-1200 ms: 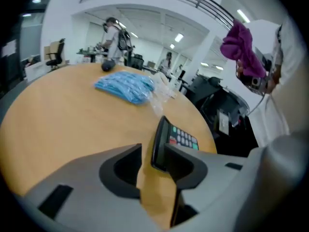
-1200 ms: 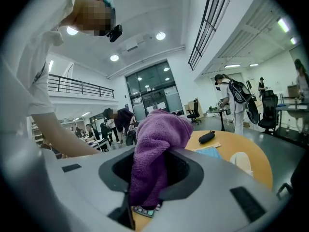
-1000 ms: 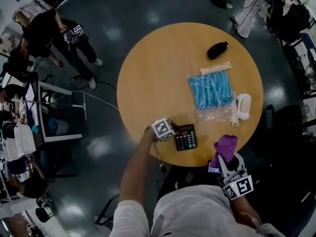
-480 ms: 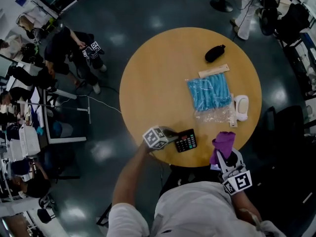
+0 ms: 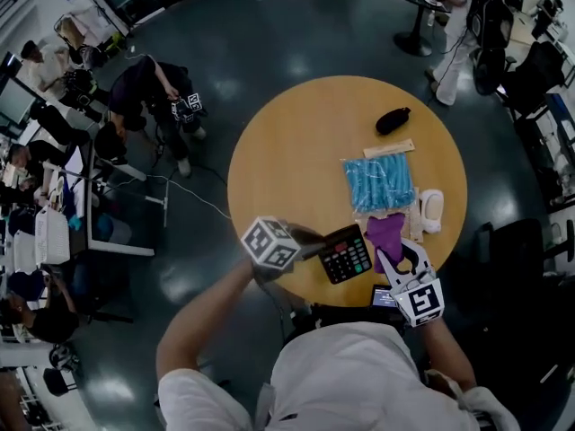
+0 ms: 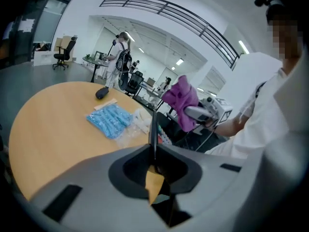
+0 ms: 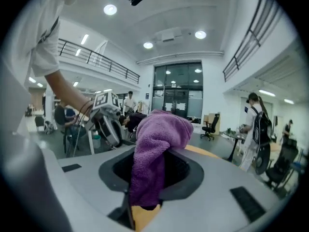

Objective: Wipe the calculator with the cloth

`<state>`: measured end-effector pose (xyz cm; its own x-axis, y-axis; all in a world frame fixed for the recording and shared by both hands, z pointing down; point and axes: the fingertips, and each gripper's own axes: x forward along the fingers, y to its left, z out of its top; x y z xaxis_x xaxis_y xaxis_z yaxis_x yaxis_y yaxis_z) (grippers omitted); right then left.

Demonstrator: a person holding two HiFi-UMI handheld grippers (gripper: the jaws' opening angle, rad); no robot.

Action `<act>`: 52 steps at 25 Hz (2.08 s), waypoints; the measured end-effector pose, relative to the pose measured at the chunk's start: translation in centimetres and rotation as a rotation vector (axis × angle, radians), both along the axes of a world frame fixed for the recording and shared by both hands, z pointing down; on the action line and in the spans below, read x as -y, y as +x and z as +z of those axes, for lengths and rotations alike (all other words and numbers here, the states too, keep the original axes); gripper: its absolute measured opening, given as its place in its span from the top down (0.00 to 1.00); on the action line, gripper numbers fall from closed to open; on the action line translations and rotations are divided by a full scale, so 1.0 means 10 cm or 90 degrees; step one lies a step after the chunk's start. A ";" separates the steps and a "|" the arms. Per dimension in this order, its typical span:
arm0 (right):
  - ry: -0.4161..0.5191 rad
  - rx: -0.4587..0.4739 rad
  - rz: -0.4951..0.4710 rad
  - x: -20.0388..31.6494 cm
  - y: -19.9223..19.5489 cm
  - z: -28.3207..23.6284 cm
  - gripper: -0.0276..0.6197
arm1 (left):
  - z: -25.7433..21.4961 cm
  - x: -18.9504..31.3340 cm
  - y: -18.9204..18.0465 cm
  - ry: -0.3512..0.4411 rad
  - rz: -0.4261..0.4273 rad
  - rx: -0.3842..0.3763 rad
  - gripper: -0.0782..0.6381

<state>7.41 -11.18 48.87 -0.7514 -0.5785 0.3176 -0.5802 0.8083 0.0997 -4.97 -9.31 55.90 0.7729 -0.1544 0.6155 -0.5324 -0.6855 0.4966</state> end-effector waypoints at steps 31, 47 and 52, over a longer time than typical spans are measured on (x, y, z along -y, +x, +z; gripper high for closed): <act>0.301 -0.326 -0.597 -1.91 -1.07 0.19 0.77 | -1.01 -0.22 -0.13 0.043 -0.004 -0.049 0.83; 0.346 -0.282 -0.418 -1.18 -0.81 -0.08 0.77 | -1.15 -0.33 -0.20 0.070 -0.043 -0.109 0.83; 0.241 -0.316 -0.598 -1.74 -0.57 0.45 0.77 | -1.07 -0.35 -0.28 0.120 -0.055 -0.079 0.83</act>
